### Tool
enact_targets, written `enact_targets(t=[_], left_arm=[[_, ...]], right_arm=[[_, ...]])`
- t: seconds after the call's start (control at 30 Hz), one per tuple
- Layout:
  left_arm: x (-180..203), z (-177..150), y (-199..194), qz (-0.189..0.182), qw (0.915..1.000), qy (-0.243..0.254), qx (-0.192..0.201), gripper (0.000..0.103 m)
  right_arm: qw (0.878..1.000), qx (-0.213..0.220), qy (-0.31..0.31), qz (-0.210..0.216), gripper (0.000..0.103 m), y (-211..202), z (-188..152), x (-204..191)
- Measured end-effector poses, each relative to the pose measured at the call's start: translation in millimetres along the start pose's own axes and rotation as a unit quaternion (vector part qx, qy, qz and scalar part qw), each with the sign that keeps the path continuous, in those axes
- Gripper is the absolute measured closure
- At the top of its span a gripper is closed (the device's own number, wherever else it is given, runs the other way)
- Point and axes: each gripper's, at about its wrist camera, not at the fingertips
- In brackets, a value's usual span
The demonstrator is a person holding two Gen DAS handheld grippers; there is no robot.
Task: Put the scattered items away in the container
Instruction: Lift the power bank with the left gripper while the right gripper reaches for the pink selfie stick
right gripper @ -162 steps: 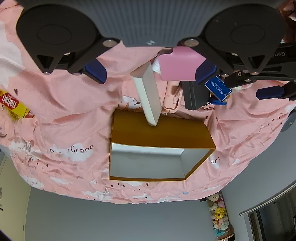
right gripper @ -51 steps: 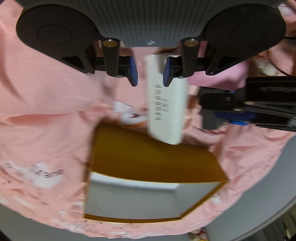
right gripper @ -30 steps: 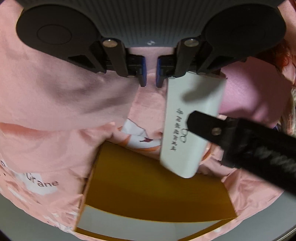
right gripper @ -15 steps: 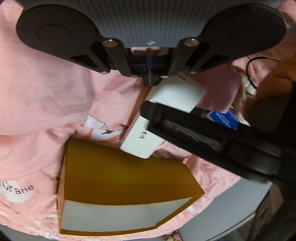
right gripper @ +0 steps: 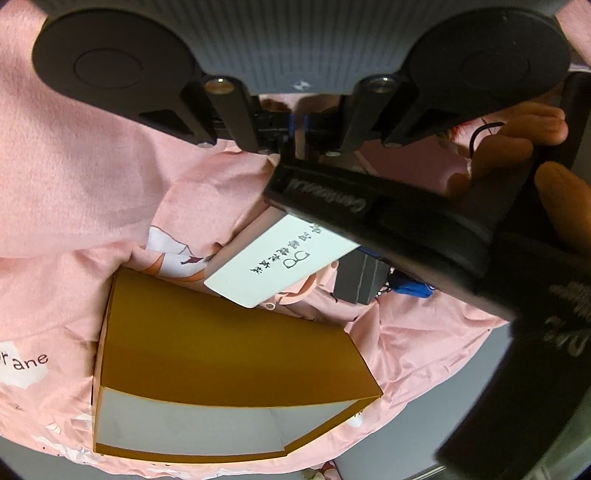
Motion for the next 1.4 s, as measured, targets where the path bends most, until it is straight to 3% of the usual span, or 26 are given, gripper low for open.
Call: enact_targets(t=[0.53,0.7,1.0,1.07,1.17,1.4], left_arm=[[-25,-30,-73,-0.056,0.9899,-0.022,0.128,0.033],[-31,-38,-84,-0.067,0.9880,-0.027,0.137,0.033],[-40,-52,-105,-0.076,0.9839,-0.027,0.159,0.033],[-40,-55,-112,-0.071,0.9825,-0.023,0.170,0.033],[-41,-57,-120,-0.035,0.9814,-0.016,0.188,0.033],[-60,-55,-118,-0.052,0.9791,-0.044,0.192,0.033]], right_arm=[[0.998,-0.011,0.015,-0.067,0.090,-2,6,-16],[0.998,-0.010,0.008,-0.064,0.084,-2,14,-31],[0.997,-0.008,-0.027,-0.077,0.084,2,27,-56],[0.996,-0.008,-0.032,-0.078,0.084,3,30,-59],[0.996,-0.003,-0.038,-0.080,0.084,3,33,-64],[0.995,-0.003,-0.045,-0.089,0.083,7,43,-66]])
Point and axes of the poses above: each gripper's, at about its wrist camera, not at the fingertips, and y roughly the way its jaws point, x to its right, z to its top, and after that the axes turned 5 degrees about -z, right-handed
